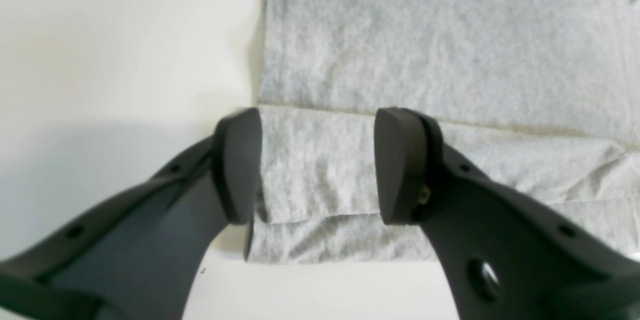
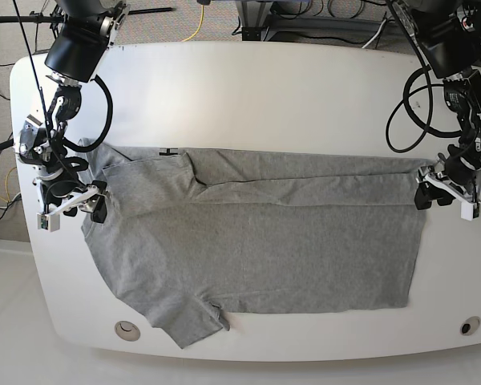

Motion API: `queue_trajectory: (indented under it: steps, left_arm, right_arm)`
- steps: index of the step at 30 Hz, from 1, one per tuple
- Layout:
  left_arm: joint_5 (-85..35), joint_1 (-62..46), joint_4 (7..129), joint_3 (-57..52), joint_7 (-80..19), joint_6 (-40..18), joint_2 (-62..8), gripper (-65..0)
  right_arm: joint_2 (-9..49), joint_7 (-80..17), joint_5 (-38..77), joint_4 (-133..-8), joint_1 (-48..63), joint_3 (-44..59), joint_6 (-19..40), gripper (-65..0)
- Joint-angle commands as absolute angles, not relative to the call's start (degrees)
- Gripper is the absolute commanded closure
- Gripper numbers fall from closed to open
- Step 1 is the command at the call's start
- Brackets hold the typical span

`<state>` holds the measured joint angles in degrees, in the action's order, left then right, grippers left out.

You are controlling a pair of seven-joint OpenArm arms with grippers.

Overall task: Fold the T-shirt properly
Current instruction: 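Lower the folded edge and open both grippers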

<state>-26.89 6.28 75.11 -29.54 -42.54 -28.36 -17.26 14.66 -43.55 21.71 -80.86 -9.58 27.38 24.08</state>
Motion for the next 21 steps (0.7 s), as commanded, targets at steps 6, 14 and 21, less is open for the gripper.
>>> queue_trajectory:
  steps: [6,14,21]
  left_arm:
    - [-26.47,5.91,77.04,-29.90,-40.03,-28.65,-18.85,-33.1]
    - [-21.85,-1.38,83.59,-29.87,-34.16,-29.03,-18.65,-23.9]
    - [-22.78,-4.72,86.09,-29.69,-32.88,-29.09,-19.10,-20.7]
  right_arm:
    - [15.02,-42.57,20.34,-82.27,-9.01,26.80,24.34,-44.1]
    - [12.70,-43.22,17.15,-88.60,-4.46,28.38,24.08,-43.8]
    - [13.22,-44.26,19.22,-91.59,-0.55,32.14,24.10,-43.2]
